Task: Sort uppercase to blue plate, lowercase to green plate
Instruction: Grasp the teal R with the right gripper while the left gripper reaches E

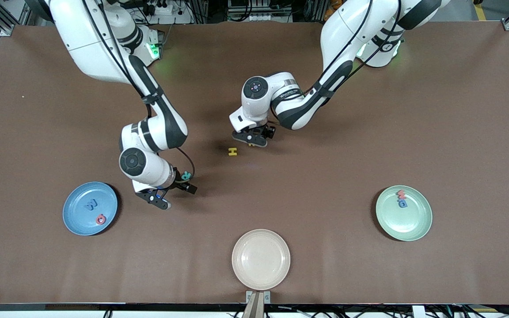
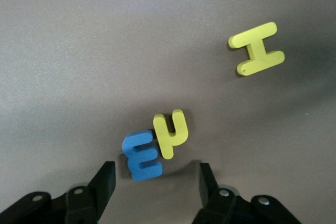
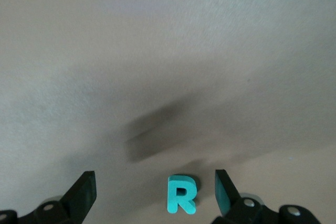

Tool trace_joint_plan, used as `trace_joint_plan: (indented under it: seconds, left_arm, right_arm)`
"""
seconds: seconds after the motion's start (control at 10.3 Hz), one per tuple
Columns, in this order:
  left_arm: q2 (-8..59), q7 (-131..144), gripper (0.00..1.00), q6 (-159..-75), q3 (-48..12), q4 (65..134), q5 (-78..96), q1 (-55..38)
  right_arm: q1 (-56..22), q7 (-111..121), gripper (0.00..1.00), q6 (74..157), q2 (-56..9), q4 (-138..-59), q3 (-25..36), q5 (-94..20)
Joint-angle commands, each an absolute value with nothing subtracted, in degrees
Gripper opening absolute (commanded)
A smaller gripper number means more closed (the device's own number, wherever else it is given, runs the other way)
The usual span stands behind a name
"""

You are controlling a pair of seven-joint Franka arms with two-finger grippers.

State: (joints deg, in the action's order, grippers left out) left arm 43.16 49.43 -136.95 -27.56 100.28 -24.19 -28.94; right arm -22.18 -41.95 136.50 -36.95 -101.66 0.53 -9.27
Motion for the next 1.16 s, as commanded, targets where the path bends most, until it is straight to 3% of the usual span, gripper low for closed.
trace_joint_plan:
  seconds: [0.0,1.07]
  left_arm:
    - [43.0,51.6,0.68,-137.5,-27.3,100.5,-27.7,-29.0]
    - [44.3,51.3,0.64,-140.1,-26.6,99.9,-28.1,-28.9]
  right_arm:
    - [-23.6,-44.5,1.0,138.3,-36.7,-103.4,0.8,-10.0]
    - [-24.4,-48.5,1.0,138.3,-37.1,-104.4,1.1,-7.0]
